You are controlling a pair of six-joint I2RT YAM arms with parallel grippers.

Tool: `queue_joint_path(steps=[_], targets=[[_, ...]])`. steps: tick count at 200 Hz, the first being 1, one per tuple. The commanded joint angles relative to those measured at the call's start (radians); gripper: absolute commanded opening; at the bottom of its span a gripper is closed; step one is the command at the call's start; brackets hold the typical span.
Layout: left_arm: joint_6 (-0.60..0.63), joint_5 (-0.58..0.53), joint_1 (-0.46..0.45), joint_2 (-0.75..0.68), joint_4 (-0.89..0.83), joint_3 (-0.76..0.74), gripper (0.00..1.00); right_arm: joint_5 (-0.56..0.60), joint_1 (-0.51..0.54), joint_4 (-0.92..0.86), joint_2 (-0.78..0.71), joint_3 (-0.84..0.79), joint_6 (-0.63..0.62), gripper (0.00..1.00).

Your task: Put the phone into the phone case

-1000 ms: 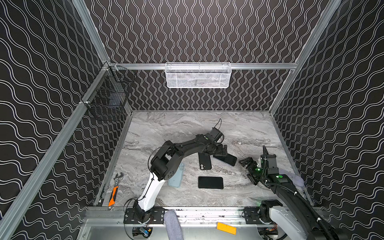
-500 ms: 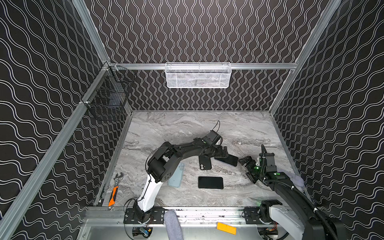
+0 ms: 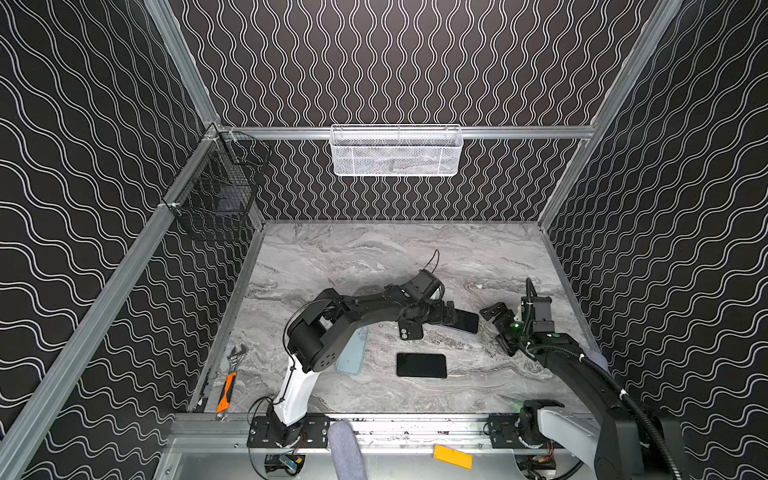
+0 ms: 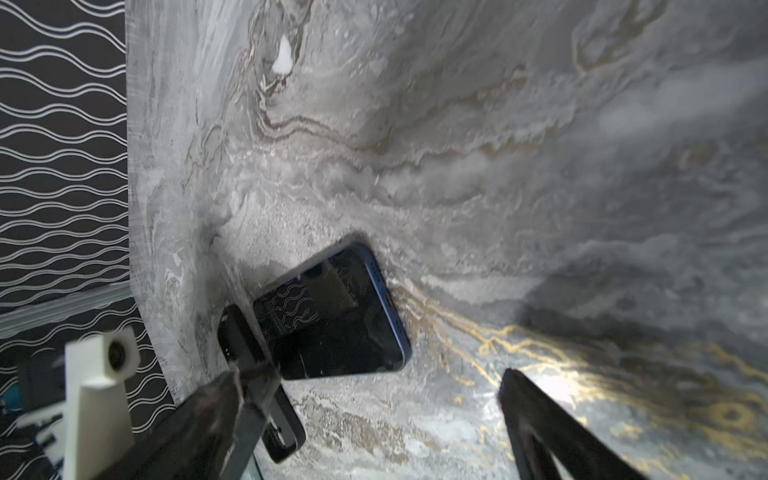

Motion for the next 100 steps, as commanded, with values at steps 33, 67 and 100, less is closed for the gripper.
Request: queue_joint_path(steps=[33,67,100], targets=[[-0.075,0.013,0.0,-0.038,0.141,-0.093,0.99,-0.129,-0.016,0.074,0.135,0.064,-0.096,1.0],[-0.086,-0.012,0.002,-0.069,0.159,-0.122,0.99,-0.203,-0.017,0.115,0.201,0.067,-0.113,1.0],[-0.085,-0.037,0.004,-0.087,0.153,-0.133,0.99,-0.252,-0.017,0.169,0.238,0.059,-0.103,1.0]])
